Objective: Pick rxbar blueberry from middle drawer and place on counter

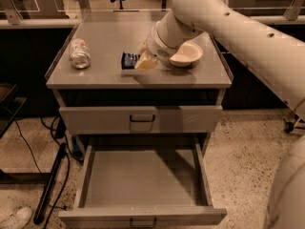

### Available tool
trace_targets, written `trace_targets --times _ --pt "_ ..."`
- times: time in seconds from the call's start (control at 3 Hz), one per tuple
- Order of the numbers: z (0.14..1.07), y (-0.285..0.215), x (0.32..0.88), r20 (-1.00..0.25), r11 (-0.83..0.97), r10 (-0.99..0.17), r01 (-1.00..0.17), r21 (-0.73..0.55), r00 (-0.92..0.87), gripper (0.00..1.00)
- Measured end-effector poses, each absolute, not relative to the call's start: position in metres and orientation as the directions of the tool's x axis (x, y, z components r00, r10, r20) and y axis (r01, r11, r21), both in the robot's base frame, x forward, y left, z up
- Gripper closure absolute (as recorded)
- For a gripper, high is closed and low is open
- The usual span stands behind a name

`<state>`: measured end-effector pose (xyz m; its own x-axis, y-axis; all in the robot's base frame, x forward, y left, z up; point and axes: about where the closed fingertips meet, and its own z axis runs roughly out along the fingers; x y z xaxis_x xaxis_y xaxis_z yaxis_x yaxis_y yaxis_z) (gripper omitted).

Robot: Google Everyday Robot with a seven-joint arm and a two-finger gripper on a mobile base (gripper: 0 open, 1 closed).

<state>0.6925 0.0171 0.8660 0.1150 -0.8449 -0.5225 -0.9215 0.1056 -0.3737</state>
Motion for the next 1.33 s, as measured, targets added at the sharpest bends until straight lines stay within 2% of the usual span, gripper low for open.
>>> trace_targets --times 1.0,1.33 --pt "0.825 0.035 0.711 -0.548 0.072 -0.833 -0.967 -0.244 0.076 1.00" --pt "0.828 0.035 0.711 -0.549 0.071 -0.832 -0.968 -0.242 0.076 1.00"
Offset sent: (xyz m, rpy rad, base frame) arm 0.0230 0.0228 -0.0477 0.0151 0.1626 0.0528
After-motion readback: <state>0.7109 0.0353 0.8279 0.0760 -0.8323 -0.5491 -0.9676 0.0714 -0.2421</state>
